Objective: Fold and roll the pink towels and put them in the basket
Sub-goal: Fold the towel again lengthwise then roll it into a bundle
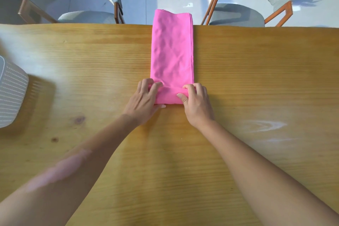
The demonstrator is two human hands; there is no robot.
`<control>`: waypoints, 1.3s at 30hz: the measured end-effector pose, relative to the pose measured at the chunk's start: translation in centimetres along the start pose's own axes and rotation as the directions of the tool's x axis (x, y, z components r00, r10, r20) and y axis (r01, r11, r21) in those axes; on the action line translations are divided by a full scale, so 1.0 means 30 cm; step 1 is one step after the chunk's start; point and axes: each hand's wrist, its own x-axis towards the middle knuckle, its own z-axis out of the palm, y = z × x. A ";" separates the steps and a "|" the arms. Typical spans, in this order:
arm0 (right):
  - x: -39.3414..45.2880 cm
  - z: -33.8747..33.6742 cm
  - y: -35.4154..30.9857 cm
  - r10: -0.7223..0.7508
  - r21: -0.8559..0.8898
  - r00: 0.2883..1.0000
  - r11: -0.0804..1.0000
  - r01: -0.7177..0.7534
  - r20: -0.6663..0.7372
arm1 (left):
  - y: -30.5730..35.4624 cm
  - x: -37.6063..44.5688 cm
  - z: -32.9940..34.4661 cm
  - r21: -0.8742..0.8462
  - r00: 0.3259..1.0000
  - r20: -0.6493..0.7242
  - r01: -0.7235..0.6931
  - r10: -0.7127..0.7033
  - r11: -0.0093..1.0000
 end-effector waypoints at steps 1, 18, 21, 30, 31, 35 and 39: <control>0.003 0.000 0.000 -0.003 0.012 1.000 1.000 0.003 -0.005 | 0.001 -0.001 -0.001 -0.063 1.000 0.003 0.031 -0.031 0.998; -0.392 0.045 0.060 0.188 0.429 0.982 0.889 -0.161 -0.019 | 0.290 -0.393 0.020 -0.686 0.840 0.012 0.402 -0.543 0.606; -0.456 0.050 0.061 0.208 0.457 0.978 0.872 -0.175 -0.023 | 0.342 -0.440 0.038 -0.612 0.797 -0.004 0.476 -0.604 0.632; -0.330 -0.007 0.014 0.397 0.344 0.908 0.841 -0.418 0.131 | 0.406 -0.329 0.057 -0.599 0.630 -0.034 0.608 -0.776 0.520; -0.306 -0.015 0.006 0.413 0.330 0.899 0.836 -0.438 0.147 | 0.407 -0.315 0.057 -0.625 0.657 -0.051 0.567 -0.752 0.537; -0.228 -0.027 -0.035 0.464 0.310 0.880 0.826 -0.471 0.101 | 0.394 -0.301 0.071 -0.574 0.781 -0.101 0.460 -0.616 0.678; -0.242 -0.009 -0.025 0.366 0.354 0.931 0.870 -0.344 0.006 | 0.392 -0.270 0.077 -0.592 0.696 -0.085 0.541 -0.713 0.598</control>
